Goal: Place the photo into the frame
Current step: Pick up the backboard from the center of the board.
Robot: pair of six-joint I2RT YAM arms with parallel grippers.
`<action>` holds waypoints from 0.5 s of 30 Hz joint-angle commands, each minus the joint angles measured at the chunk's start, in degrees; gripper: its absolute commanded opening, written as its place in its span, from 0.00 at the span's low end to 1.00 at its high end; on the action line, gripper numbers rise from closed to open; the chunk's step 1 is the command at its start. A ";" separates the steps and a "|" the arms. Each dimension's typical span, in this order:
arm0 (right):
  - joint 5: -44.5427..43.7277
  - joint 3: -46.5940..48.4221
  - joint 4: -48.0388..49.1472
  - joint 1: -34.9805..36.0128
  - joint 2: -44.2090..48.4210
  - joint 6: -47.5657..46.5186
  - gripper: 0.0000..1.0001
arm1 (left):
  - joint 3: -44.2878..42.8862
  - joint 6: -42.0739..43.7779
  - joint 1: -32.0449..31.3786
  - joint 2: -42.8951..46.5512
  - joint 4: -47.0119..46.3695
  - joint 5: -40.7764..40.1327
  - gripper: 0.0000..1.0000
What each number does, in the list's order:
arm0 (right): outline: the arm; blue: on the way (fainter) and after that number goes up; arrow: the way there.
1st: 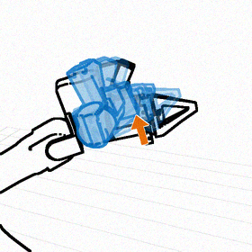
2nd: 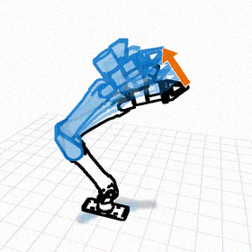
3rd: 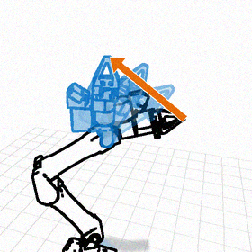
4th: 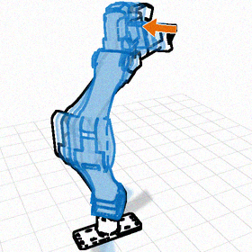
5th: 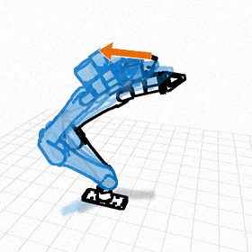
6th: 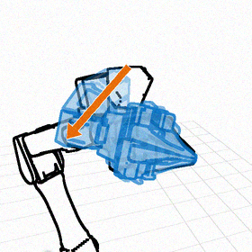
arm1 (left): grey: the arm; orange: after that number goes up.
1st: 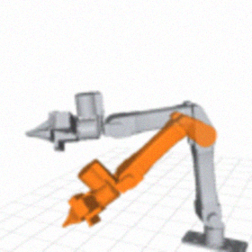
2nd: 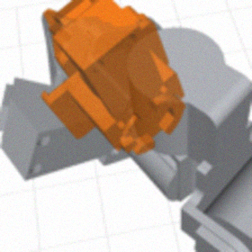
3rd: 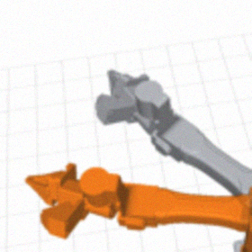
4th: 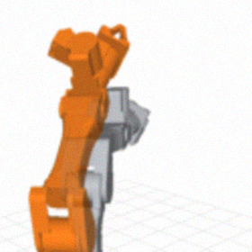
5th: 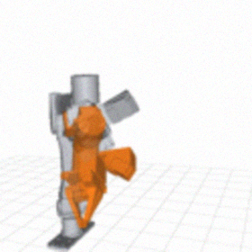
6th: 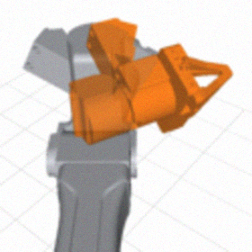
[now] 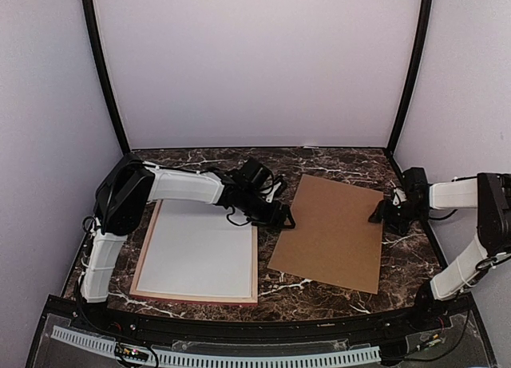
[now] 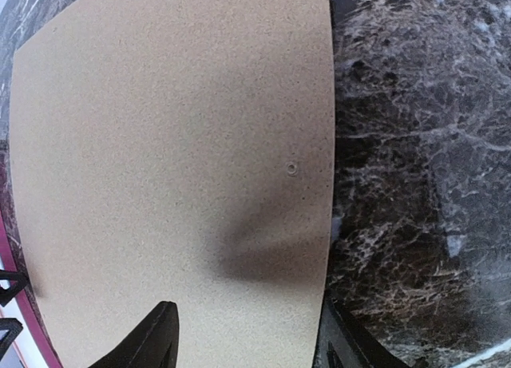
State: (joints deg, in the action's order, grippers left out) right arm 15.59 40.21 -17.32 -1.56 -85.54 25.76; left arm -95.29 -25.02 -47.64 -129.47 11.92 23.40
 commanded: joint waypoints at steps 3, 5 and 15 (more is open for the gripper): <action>6.96 -1.89 2.47 -0.19 -1.81 -0.25 0.60 | 3.33 -3.03 -1.00 0.15 -2.92 2.96 0.76; 8.71 -1.82 2.87 -0.20 -1.05 -0.06 0.60 | 4.47 -4.44 -1.11 0.19 -3.91 3.71 0.75; 22.00 -2.06 7.74 -0.81 1.35 0.81 0.56 | 8.94 -9.50 -1.48 1.13 -8.48 4.97 0.72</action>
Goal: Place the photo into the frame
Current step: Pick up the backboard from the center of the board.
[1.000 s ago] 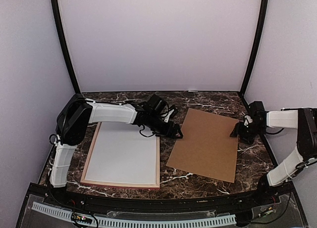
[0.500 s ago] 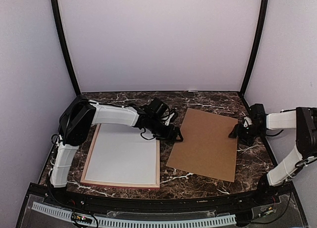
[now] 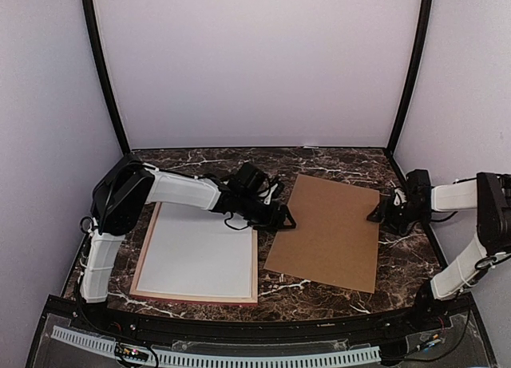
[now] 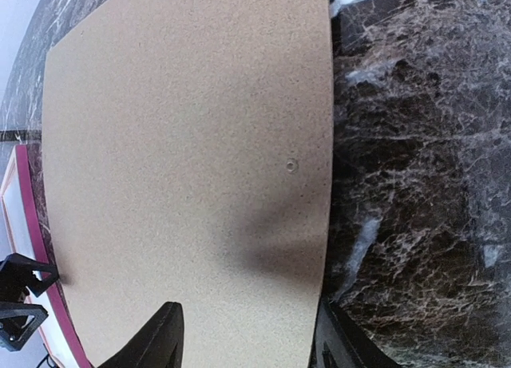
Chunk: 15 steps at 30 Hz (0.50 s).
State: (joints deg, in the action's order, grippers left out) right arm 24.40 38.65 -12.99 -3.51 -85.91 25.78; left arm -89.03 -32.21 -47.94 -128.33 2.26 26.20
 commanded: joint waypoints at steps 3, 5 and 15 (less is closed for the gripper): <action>16.40 -0.22 3.42 1.13 2.91 0.78 0.54 | 2.77 -2.02 -1.18 0.37 1.37 1.73 0.72; 18.17 0.04 3.01 1.07 4.28 0.61 0.53 | 2.73 -1.91 -1.14 0.54 1.38 1.67 0.72; 27.31 0.81 3.90 1.19 10.01 3.40 0.44 | 2.71 -1.46 -1.14 2.02 1.79 1.52 0.72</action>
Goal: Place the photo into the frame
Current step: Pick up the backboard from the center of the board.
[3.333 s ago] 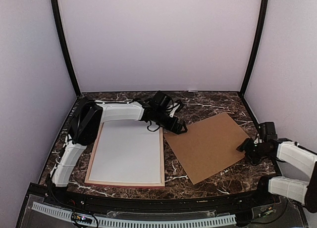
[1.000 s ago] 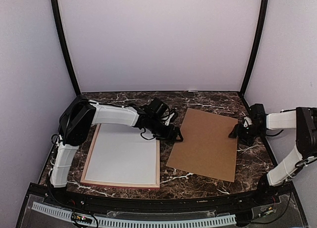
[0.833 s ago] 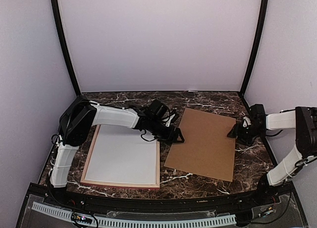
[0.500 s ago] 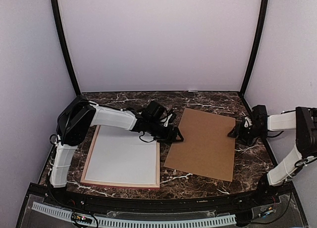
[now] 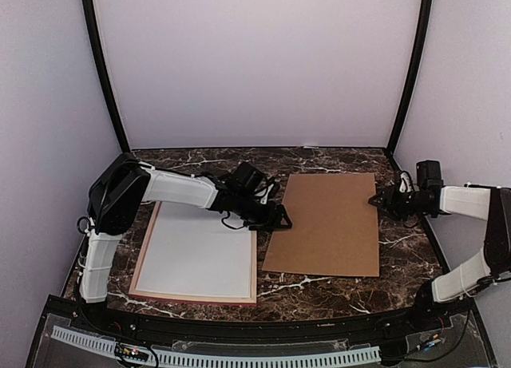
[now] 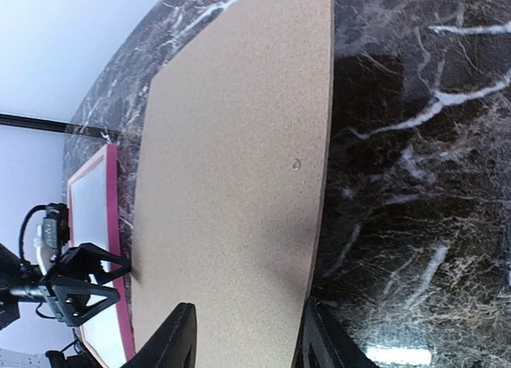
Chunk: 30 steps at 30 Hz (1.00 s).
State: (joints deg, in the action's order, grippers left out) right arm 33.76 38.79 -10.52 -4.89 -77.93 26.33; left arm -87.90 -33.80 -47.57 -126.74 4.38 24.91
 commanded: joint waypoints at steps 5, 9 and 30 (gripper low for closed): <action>20.14 1.01 2.70 2.84 5.15 5.33 0.40 | 2.35 -0.11 -1.51 1.81 -0.71 2.79 0.72; 21.24 2.19 3.07 3.57 5.96 6.38 0.38 | 2.54 -0.12 -1.47 2.66 -0.85 2.95 0.72; 16.33 18.41 -8.16 11.26 7.11 7.37 0.54 | 2.84 0.25 -1.39 10.26 -2.20 3.50 0.78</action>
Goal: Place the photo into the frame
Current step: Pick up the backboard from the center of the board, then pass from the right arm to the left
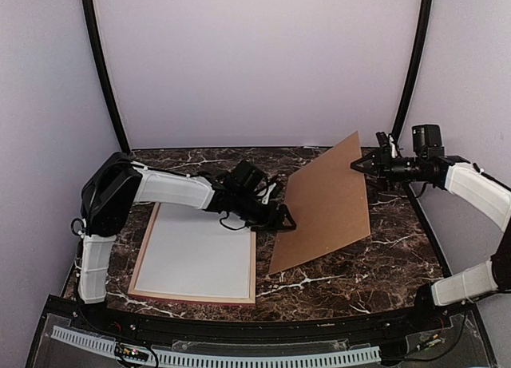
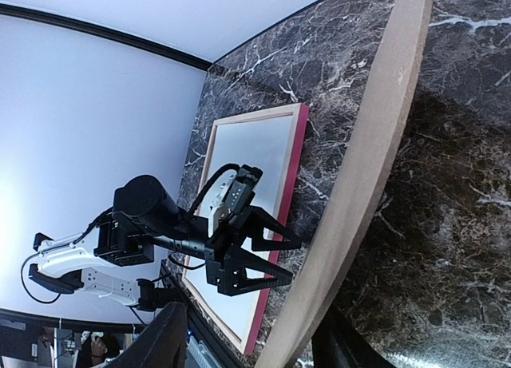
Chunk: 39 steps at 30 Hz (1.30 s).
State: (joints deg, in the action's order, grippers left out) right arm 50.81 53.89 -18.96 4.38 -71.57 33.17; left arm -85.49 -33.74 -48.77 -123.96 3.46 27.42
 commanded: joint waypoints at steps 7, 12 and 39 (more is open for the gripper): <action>-2.25 8.15 2.04 7.01 -2.30 2.64 0.56 | -4.25 0.15 0.16 12.78 -1.42 1.51 0.87; -3.64 12.17 3.23 10.67 -5.55 3.97 0.57 | -8.88 -0.71 0.61 15.31 -0.77 1.60 0.90; -4.10 26.56 16.15 21.82 -20.76 16.86 0.59 | -16.32 -0.99 0.64 19.00 8.50 -5.96 0.93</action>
State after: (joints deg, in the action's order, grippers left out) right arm 46.48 77.49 -7.64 25.15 -91.59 47.22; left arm -100.29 -36.01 -48.38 -109.49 10.22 23.75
